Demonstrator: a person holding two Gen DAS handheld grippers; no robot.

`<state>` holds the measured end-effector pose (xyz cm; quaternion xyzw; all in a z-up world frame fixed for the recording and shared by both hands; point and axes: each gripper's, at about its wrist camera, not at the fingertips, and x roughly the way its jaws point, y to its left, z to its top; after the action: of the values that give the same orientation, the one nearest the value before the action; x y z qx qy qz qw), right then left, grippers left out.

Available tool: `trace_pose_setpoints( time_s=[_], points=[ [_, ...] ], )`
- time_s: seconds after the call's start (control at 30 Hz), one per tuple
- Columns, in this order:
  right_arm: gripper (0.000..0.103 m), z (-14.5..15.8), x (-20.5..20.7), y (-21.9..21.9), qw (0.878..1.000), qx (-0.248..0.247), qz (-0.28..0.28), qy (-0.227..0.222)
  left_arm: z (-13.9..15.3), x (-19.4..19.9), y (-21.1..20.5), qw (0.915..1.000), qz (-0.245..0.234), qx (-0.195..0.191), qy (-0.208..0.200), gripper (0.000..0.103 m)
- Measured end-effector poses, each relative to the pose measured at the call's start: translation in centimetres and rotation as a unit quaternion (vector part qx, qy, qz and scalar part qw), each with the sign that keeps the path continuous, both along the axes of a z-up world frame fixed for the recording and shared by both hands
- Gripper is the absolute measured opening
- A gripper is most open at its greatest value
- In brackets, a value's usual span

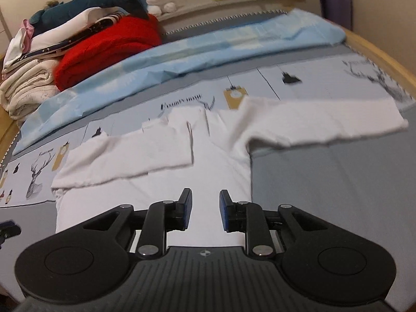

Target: Fold small clothes

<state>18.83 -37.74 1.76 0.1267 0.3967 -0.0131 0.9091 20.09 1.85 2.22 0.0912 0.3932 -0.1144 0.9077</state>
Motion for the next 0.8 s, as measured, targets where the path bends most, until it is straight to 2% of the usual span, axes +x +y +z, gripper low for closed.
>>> trace_pose_setpoints(
  time_s=[0.03, 0.07, 0.1, 0.27, 0.33, 0.4, 0.47, 0.53, 0.63, 0.67, 0.73, 0.77, 0.8],
  points=[
    [0.021, 0.2, 0.4, 0.3, 1.0, -0.022, -0.007, -0.008, -0.4, 1.2, -1.3, 0.9997, -0.016, 0.012, -0.011, 0.028],
    [0.013, 0.4, 0.9, 0.5, 0.999, -0.039, -0.013, -0.015, -1.1, 2.4, -2.4, 0.9992, -0.029, 0.023, -0.019, 0.029],
    [0.009, 0.5, 1.4, 0.5, 0.998, -0.049, -0.017, -0.02, -1.7, 3.8, -3.4, 0.9985, -0.038, 0.03, -0.024, 0.029],
    [0.007, 0.8, 2.6, -0.7, 0.998, -0.02, -0.056, -0.018, -5.0, 9.5, -8.5, 0.9969, -0.073, 0.008, -0.03, 0.029],
    [0.007, 0.6, 2.9, -0.8, 0.999, -0.002, -0.051, -0.006, -6.3, 11.2, -10.7, 0.9954, -0.09, 0.001, -0.034, 0.037],
    [0.007, 0.3, 3.2, -0.7, 0.999, 0.002, -0.039, 0.003, -7.8, 12.8, -12.6, 0.9943, -0.102, -0.007, -0.031, 0.071],
    [0.007, 0.2, 3.5, -0.6, 0.999, -0.004, -0.032, 0.007, -9.6, 14.1, -14.3, 0.9934, -0.111, -0.003, -0.027, 0.078],
    [0.007, 0.4, 3.6, -0.9, 0.999, -0.011, -0.034, 0.004, -11.4, 15.4, -16.0, 0.9929, -0.117, 0.011, -0.016, 0.078],
    [0.007, 0.2, 3.9, -1.4, 0.999, -0.028, -0.045, 0.004, -13.5, 17.1, -17.6, 0.9932, -0.115, 0.012, -0.002, 0.078],
    [0.007, -0.1, 4.1, -1.3, 0.998, -0.033, -0.049, 0.009, -14.1, 17.5, -17.9, 0.9931, -0.116, 0.014, 0.003, 0.076],
    [0.007, -0.5, 4.5, -1.4, 0.998, -0.036, -0.049, 0.017, -15.1, 18.2, -18.5, 0.9918, -0.124, 0.028, 0.012, 0.047],
    [0.007, -0.7, 4.6, -1.1, 0.998, -0.041, -0.049, 0.019, -15.0, 18.4, -18.4, 0.991, -0.131, 0.025, 0.013, 0.022],
    [0.007, -0.8, 4.8, -0.9, 0.998, -0.047, -0.048, 0.02, -14.6, 18.8, -18.0, 0.9907, -0.134, 0.017, 0.013, 0.008]
  ],
)
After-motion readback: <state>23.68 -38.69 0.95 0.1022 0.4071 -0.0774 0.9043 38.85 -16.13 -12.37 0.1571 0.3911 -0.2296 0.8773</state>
